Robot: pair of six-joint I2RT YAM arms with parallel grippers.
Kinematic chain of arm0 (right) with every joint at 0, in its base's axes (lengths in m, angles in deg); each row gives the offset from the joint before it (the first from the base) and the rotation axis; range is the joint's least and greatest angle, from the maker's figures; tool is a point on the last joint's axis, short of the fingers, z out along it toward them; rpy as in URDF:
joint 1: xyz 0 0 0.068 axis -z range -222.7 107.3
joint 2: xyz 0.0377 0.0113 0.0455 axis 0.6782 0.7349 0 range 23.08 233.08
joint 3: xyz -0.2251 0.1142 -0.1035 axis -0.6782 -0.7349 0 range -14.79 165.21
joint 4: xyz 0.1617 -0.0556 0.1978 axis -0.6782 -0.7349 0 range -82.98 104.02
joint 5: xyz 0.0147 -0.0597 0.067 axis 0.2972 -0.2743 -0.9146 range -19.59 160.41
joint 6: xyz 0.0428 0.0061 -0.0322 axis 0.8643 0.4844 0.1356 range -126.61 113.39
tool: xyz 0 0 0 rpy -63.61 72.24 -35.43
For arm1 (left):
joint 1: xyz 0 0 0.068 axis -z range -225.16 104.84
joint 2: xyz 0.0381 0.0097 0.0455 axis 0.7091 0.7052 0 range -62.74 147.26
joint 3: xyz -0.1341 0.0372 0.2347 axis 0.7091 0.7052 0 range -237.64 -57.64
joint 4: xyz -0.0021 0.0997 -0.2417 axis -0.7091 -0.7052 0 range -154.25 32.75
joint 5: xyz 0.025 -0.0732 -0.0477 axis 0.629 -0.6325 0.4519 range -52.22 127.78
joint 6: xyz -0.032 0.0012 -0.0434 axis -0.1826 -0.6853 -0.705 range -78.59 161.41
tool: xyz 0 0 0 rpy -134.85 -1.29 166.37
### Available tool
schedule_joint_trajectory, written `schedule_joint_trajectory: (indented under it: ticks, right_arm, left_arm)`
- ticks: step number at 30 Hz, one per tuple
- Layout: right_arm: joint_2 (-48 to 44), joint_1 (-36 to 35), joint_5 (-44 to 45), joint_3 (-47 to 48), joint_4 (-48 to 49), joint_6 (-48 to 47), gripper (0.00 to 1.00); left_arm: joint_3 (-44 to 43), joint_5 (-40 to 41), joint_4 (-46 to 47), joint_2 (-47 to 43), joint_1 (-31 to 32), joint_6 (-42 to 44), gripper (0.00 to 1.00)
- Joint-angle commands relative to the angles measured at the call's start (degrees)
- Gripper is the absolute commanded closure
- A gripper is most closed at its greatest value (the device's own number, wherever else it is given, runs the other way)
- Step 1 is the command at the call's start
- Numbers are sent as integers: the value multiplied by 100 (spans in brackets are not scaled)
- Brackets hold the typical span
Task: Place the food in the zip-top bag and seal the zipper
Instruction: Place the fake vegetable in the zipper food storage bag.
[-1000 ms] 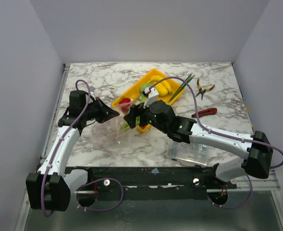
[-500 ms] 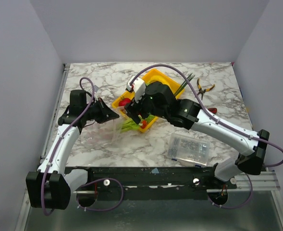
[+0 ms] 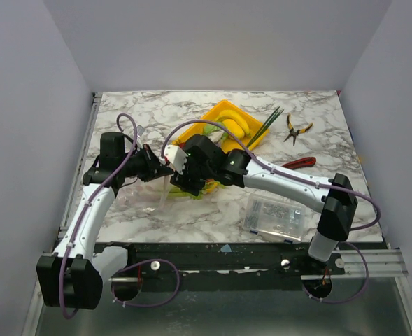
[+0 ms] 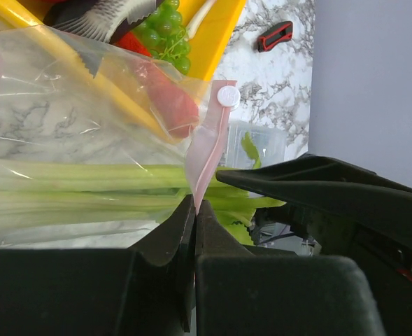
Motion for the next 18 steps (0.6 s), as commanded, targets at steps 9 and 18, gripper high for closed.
schedule_joint_trajectory:
  ticks: [9,18]
  right_arm:
    - [84,-11,45,-1268,1172,-231,32]
    - [167,-28,795,-2077,2242,-461,28]
  left_arm:
    - [230,-96,259,-233,-19,-48,100]
    - [471,-133,683,42,-14,-375,100]
